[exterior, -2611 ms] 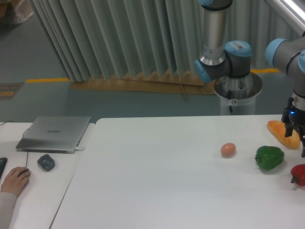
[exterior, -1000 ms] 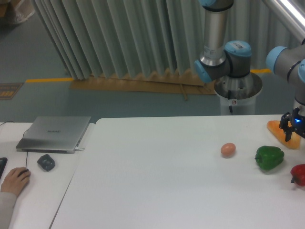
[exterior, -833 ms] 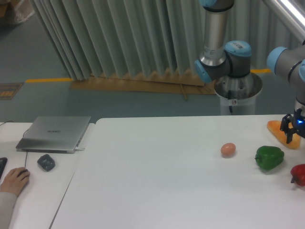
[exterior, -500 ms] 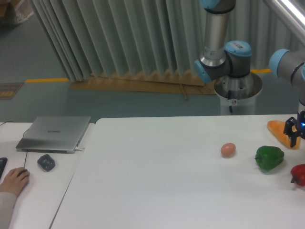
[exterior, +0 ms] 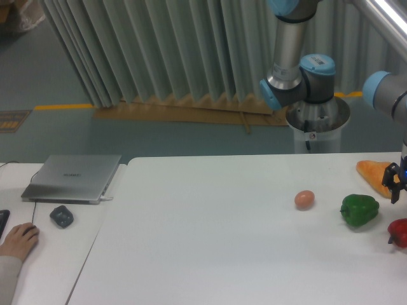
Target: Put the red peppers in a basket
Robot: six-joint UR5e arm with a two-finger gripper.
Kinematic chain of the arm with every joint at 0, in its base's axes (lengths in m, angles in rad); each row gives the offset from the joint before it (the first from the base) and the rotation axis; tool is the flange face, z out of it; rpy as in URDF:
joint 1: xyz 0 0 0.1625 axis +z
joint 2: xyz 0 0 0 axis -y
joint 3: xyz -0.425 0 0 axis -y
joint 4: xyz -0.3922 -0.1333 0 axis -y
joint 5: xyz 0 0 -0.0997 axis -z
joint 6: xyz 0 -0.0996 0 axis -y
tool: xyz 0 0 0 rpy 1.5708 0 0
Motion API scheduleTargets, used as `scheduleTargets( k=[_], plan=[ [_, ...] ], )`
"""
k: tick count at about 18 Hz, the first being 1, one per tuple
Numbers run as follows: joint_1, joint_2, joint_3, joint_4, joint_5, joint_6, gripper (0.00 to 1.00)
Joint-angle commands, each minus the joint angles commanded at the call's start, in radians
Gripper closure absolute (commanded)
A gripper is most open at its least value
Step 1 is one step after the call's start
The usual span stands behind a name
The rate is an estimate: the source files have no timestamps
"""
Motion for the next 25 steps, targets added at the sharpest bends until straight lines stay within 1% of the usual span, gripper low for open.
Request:
scheduleTargets(
  k=[4,6,8,10,17,18,20,22,25],
  plan=[
    [0.000,-0.035,0.005,0.014,0.018,0.014,0.00],
    [-0.002,-0.072,0.002,0.014,0.057,0.023,0.00],
    [-0.012,-0.074,0.000,0.012,0.093,0.025,0.00],
    [-0.017,-0.069,-0.012,0.011,0.094,0.025,0.00],
    [-0.029,-0.083,-0.011,0.009,0.092,0.023,0.00],
    [-0.029,-0.083,-0.012,0.009,0.092,0.025,0.01],
    [-0.029,-0.084,-0.012,0.008,0.094,0.023,0.32],
    [-0.028,-0.084,-0.012,0.005,0.095,0.025,0.49],
    [-0.029,-0.083,-0.012,0.005,0.095,0.025,0.50]
  ],
)
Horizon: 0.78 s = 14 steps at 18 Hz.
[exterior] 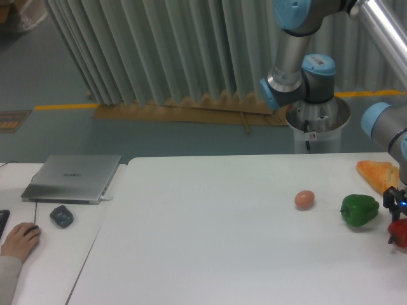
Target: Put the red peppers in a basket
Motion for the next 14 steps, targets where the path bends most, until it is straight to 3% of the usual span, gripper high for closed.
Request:
scheduleTargets(
  k=[2,3,8,14],
  plan=[
    [0.000,0.002,0.000,-0.003,-0.003,0.002,0.51],
    [0.000,0.003,0.000,-0.003,-0.003,0.000,0.60],
    [0.002,0.014,0.008,-0.012,-0.005,0.000,0.60],
    [0.000,0.080,0.012,-0.116,-0.017,0.003,0.59]
  ],
)
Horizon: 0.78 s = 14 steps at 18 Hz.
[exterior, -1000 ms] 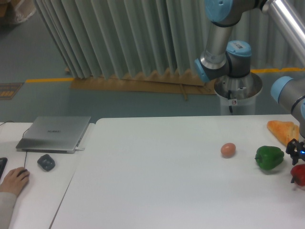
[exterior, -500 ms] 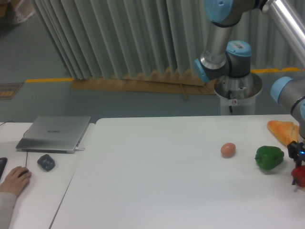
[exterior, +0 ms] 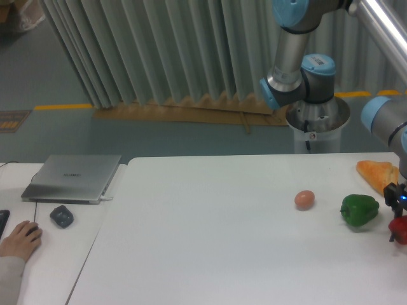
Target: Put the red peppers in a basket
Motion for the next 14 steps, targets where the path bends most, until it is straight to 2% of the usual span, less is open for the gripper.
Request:
scheduleTargets(
  k=[1,3,4,7,10,12,14],
  plan=[
    [0.000,0.015,0.000,-0.021,-0.006,0.006,0.59],
    [0.008,0.055,0.020,-0.095,-0.026,0.122,0.59],
    [0.012,0.061,0.028,-0.107,-0.026,0.165,0.59],
    [0.061,0.063,0.040,-0.118,-0.032,0.306,0.59],
    [0.135,0.063,0.048,-0.120,-0.063,0.460,0.59],
    [0.195,0.054,0.049,-0.114,-0.063,0.619,0.59],
    [0.239,0.052,0.055,-0.118,-0.069,0.701,0.59]
  ],
)
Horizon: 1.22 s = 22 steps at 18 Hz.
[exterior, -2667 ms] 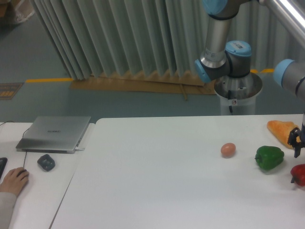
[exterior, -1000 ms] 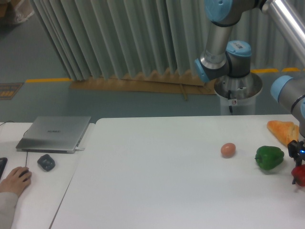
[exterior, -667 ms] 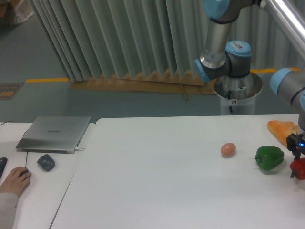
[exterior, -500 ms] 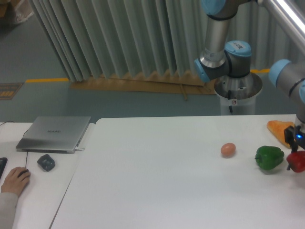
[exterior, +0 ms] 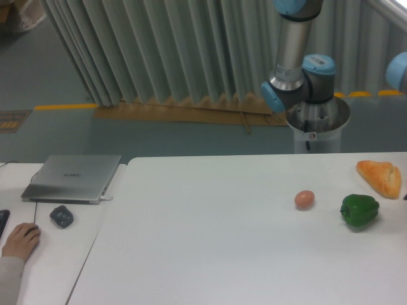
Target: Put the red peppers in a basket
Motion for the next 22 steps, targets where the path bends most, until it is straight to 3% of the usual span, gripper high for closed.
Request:
scheduleTargets(
  k=[9,10,16,20,22],
  plan=[
    [0.107,-0.012,0.008,0.012,0.001,0.255,0.59],
    [0.115,-0.018,0.006,0.038,0.005,0.273,0.59],
    [0.127,-0.034,0.017,0.089,0.000,0.261,0.59],
    [0.127,-0.074,0.015,0.153,0.000,0.246,0.56],
    [0.132,-0.075,0.012,0.153,0.000,0.252,0.56]
  ],
)
